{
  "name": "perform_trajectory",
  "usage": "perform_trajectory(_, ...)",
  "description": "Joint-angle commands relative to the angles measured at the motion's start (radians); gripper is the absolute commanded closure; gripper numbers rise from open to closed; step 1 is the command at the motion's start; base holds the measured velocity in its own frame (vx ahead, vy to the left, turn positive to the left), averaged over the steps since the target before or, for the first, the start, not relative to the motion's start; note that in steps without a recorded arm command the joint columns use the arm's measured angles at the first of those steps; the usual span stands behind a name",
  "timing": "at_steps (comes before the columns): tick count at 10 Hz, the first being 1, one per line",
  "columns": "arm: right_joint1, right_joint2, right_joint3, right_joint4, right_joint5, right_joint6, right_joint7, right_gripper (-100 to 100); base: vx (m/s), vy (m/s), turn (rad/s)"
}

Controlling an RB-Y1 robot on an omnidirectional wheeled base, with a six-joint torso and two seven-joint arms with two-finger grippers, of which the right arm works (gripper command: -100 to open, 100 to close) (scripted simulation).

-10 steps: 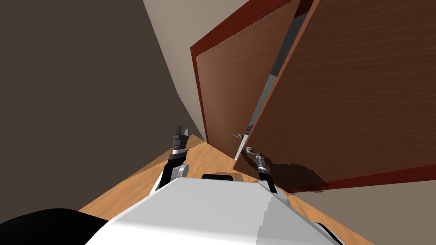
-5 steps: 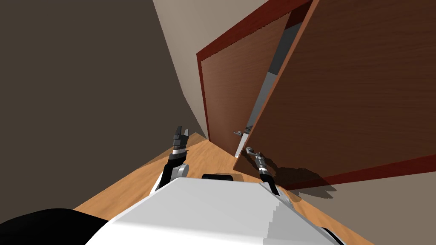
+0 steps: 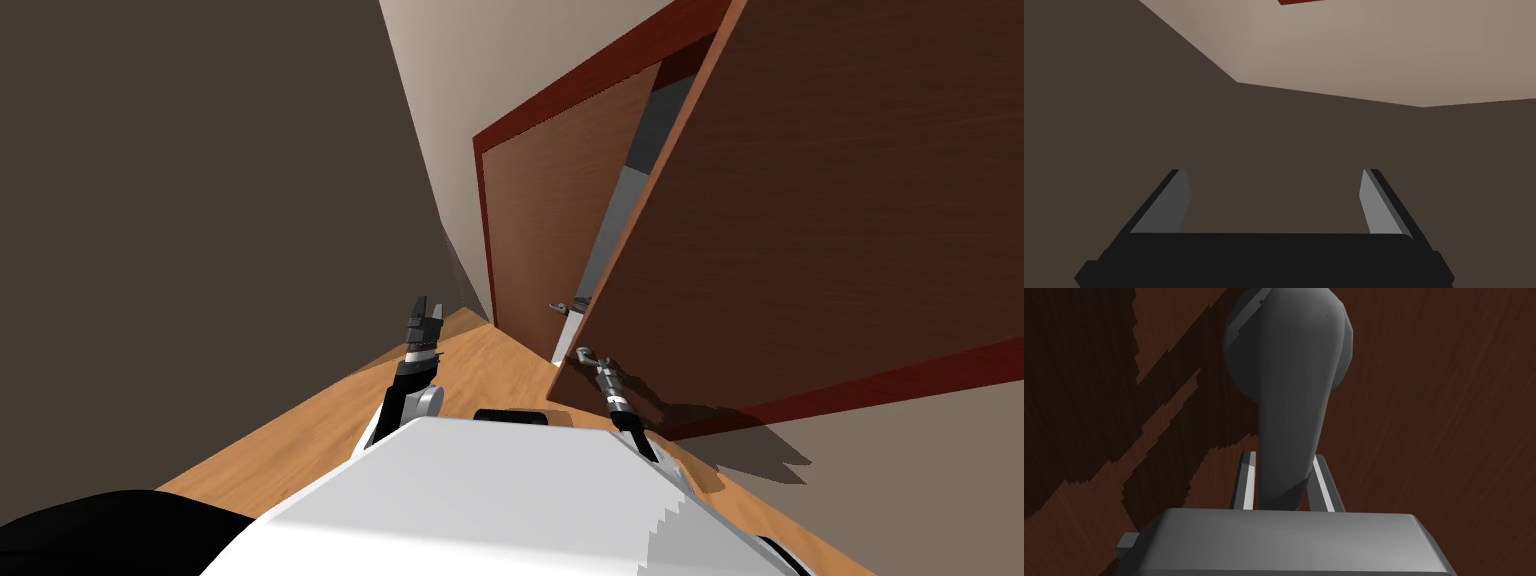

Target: Pull the door open

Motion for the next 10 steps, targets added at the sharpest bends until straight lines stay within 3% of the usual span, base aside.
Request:
perform_trajectory(1,0.0,0.0,0.0,0.0,0.0,0.0,0.0,100,-0.085,-0.036,0.01)
perform_trajectory(2,0.02,-0.011,0.021,0.002,0.01,-0.028,-0.022,100,-0.163,-0.031,0.145)
perform_trajectory(4,0.029,-0.018,0.03,0.001,0.014,-0.042,-0.032,100,-0.169,-0.03,0.094)
perform_trajectory(8,0.074,-0.049,0.079,0.001,0.036,-0.115,-0.084,100,-0.218,-0.042,0.136)
perform_trajectory(10,0.066,-0.057,0.07,0.024,0.031,-0.119,-0.084,100,-0.103,-0.027,0.017)
